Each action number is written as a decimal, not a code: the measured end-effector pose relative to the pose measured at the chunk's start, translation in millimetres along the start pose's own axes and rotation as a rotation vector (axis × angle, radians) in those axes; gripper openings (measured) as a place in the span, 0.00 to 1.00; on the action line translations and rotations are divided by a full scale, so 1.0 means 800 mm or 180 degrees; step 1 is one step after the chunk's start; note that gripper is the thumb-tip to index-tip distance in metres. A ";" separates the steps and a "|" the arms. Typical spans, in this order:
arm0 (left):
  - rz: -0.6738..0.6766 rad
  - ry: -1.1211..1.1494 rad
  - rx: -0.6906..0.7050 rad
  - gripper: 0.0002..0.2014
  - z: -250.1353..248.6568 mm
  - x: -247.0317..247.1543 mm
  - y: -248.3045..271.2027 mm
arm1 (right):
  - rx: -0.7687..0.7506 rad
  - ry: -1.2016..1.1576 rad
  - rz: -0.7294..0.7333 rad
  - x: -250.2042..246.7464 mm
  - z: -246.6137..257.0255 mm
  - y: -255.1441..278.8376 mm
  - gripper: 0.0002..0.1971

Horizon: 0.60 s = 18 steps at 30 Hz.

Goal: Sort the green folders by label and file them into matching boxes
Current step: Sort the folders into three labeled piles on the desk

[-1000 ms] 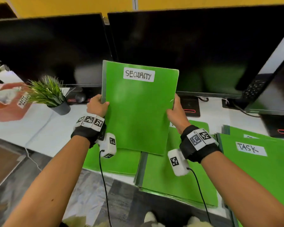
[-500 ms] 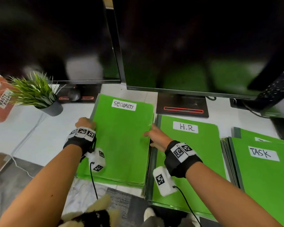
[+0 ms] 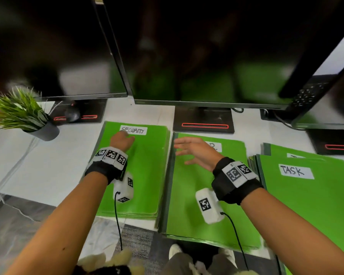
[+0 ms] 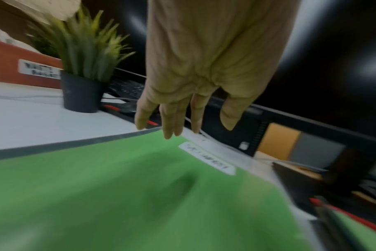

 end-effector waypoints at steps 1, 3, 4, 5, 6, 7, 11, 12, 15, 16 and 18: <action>0.0062 0.0034 0.0251 0.19 -0.023 0.009 0.006 | -0.0044 0.0014 -0.0130 -0.019 0.000 0.010 0.12; 0.0206 0.0073 0.0704 0.16 -0.076 0.034 0.027 | -0.0081 -0.0009 -0.0388 -0.061 -0.006 0.034 0.08; 0.0276 0.0123 0.0887 0.15 -0.099 0.046 0.037 | -0.0079 -0.0046 -0.0494 -0.080 -0.011 0.043 0.07; 0.0375 0.0205 0.1066 0.13 -0.122 0.059 0.047 | -0.0052 -0.0092 -0.0596 -0.099 -0.016 0.053 0.05; 0.0530 0.0307 0.1196 0.12 -0.146 0.077 0.060 | -0.0031 -0.0172 -0.0711 -0.121 -0.025 0.065 0.05; 0.0685 0.0406 0.1306 0.11 -0.169 0.095 0.073 | -0.0005 -0.0247 -0.0833 -0.143 -0.035 0.079 0.06; 0.1203 0.0378 0.1539 0.12 -0.236 0.172 0.121 | 0.0247 -0.0513 -0.1230 -0.217 -0.080 0.124 0.06; 0.1264 0.0256 0.1561 0.13 -0.252 0.192 0.134 | 0.0317 -0.0538 -0.1333 -0.234 -0.093 0.134 0.06; 0.1388 -0.0103 0.1357 0.23 -0.280 0.248 0.157 | 0.0569 -0.0493 -0.1508 -0.279 -0.131 0.157 0.08; 0.1428 -0.0143 0.1247 0.27 -0.284 0.263 0.161 | 0.0635 -0.0413 -0.1526 -0.289 -0.142 0.162 0.07; 0.1396 -0.0153 0.1086 0.34 -0.291 0.287 0.167 | 0.0819 -0.0383 -0.1578 -0.301 -0.162 0.171 0.04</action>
Point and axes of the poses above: each hand's wrist, its own y-axis away from the middle knuckle, its own x-axis out of the palm, z = x × y, the point moved 2 cm from there along -y, towards the middle knuckle, and after that the axes turned 3 degrees about x, right-handed, at the moved point
